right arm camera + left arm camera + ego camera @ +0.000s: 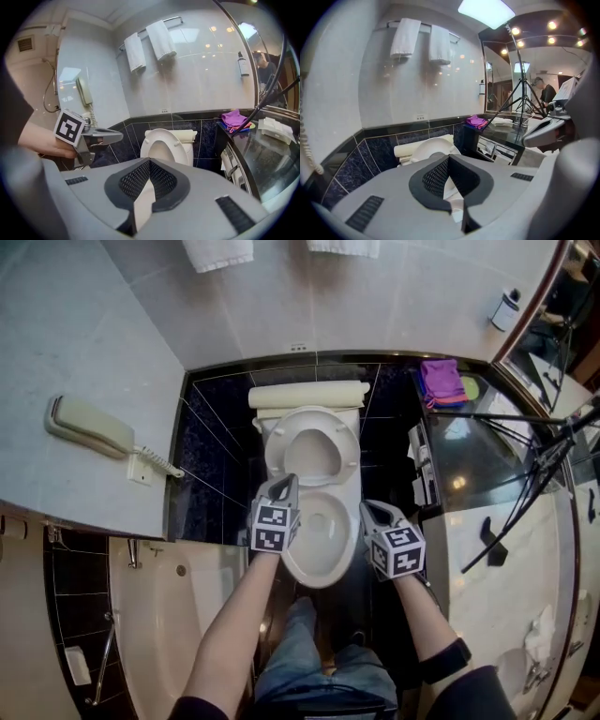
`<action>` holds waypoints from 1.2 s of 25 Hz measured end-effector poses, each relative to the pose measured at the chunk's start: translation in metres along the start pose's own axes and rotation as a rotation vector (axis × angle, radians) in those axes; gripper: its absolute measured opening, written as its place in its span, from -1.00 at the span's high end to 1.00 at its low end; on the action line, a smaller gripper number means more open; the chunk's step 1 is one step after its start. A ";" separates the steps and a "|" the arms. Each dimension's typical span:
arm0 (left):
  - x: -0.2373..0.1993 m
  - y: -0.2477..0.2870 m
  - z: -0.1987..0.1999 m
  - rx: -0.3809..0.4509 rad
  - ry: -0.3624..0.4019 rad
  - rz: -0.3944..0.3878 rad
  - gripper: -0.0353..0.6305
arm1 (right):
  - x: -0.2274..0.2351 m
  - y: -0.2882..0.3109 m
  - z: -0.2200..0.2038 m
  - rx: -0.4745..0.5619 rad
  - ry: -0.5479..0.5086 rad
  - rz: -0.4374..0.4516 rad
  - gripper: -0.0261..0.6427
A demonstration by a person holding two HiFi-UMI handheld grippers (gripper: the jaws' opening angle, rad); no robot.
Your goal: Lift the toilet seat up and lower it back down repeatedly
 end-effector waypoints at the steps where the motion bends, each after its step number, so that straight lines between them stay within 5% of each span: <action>1: 0.008 -0.017 0.004 0.004 0.004 0.006 0.92 | -0.002 -0.010 0.003 0.000 -0.017 0.009 0.87; 14: 0.078 -0.220 0.033 0.074 -0.030 0.128 0.92 | -0.027 -0.151 0.002 0.015 -0.079 0.035 0.87; 30: 0.131 -0.306 0.017 0.121 -0.058 0.164 0.92 | -0.039 -0.233 0.001 0.062 -0.106 0.024 0.87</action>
Point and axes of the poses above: the fingertips, and each gripper's own axes: y forward along the fingers, x to its right, z out of its top, the point moved 9 cm from there along -y, backward along the fingers, and after that the axes turned 10 degrees about x, right-handed, at the moved point
